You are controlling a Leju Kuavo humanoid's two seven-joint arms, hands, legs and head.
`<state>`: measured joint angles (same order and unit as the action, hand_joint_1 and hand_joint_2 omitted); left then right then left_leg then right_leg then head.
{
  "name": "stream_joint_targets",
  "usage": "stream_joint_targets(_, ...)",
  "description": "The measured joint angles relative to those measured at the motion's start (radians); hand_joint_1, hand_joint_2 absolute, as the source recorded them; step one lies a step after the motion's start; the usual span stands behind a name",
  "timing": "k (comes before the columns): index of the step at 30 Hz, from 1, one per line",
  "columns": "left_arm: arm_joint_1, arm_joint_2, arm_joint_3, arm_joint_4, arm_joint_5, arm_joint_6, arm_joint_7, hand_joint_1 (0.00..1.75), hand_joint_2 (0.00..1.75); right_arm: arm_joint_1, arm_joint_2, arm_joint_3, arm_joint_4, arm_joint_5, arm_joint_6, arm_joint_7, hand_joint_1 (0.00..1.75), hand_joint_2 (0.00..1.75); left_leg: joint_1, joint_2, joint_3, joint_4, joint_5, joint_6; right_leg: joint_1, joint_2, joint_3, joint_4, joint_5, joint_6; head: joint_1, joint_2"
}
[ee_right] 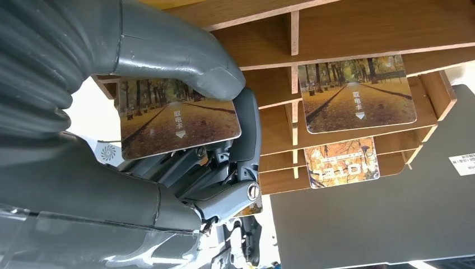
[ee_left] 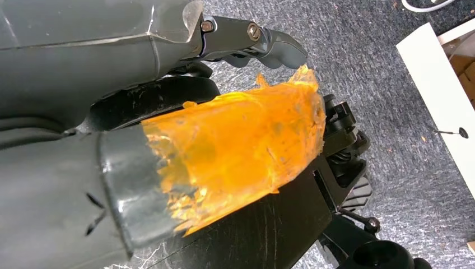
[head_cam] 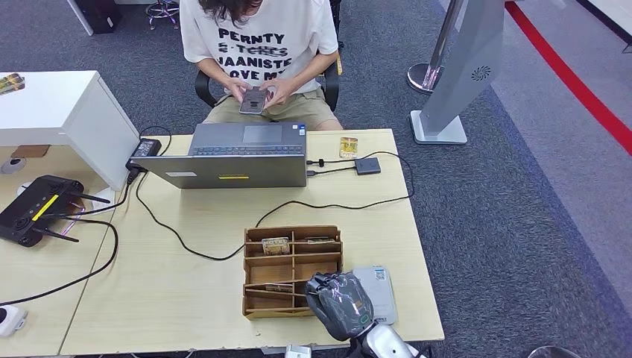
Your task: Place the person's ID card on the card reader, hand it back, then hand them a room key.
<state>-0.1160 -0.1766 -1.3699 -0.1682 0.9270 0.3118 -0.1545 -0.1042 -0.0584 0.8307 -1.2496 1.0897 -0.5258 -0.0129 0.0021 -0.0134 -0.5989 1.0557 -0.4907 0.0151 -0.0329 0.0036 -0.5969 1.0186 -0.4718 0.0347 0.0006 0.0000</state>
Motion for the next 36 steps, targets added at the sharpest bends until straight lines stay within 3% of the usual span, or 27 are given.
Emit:
stream_joint_targets(14,0.001,0.000,0.000,0.000,-0.003,0.001,-0.004,0.00,0.00,0.001,0.008,-0.018,-0.002,-0.007,-0.014,-0.008,1.75,1.75,0.000,0.000,0.000,0.000,0.000,0.000,0.000,0.000,0.000,0.000,0.000,0.000,0.000,0.000)
stream_joint_targets(26,0.004,0.000,0.000,0.000,0.007,0.010,-0.044,0.00,0.00,0.041,0.017,-0.054,-0.085,-0.110,-0.106,-0.133,1.75,1.75,0.000,0.000,0.000,0.000,0.000,0.000,0.000,0.000,0.000,0.000,0.000,0.000,0.000,0.000)
stream_joint_targets(36,0.004,0.000,0.000,0.000,0.008,0.011,-0.046,0.00,0.00,0.058,0.024,-0.073,-0.129,-0.126,-0.104,-0.149,1.74,1.75,0.000,0.000,0.000,0.000,0.000,0.000,0.000,0.000,0.000,0.000,0.000,0.000,0.000,0.000)
